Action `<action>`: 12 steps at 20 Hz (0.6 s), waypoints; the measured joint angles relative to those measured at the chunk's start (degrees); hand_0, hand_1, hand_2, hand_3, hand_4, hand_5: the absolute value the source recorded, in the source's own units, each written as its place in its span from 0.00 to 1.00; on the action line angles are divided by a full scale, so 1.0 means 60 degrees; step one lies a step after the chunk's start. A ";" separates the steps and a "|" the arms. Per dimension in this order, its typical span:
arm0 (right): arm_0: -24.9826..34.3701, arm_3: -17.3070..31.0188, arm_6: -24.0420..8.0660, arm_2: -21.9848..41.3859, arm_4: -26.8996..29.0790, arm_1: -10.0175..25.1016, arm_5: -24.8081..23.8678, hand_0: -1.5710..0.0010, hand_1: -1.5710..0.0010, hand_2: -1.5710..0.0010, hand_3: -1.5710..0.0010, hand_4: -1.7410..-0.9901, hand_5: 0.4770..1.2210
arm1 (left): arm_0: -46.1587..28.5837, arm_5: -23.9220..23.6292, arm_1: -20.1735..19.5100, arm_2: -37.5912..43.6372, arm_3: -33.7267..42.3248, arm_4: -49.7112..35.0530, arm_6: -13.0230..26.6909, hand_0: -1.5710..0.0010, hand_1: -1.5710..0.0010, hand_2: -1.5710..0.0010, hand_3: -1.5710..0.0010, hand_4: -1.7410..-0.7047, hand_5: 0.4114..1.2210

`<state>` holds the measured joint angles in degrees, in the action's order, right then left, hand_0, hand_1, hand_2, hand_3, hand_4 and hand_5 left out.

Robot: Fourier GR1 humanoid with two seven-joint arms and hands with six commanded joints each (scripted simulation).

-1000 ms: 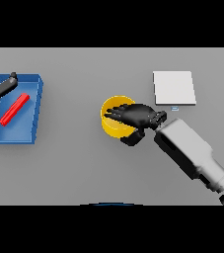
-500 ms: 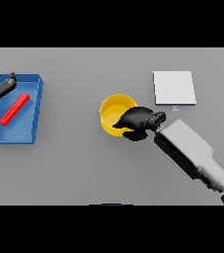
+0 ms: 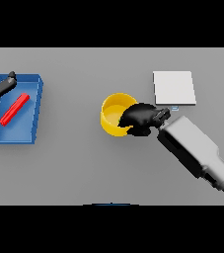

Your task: Pick up the red beaker and tilt it to pour out 1 green nut into yellow bowl. Pick up the yellow bowl and place it on the metallic measuring scale.

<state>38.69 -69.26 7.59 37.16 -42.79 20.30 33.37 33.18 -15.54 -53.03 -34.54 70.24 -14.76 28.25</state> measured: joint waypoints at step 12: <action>0.0181 -0.2130 -0.1238 -0.1062 0.0803 0.1284 0.1188 0.00 0.00 0.01 0.21 0.03 1.00 | 0.0078 -0.0034 0.0038 -0.0010 -0.0047 0.0051 0.0091 1.00 1.00 1.00 1.00 0.91 0.38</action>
<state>39.77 -82.04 0.16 30.79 -37.97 28.00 40.50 33.65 -15.74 -52.80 -34.59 69.95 -14.45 28.80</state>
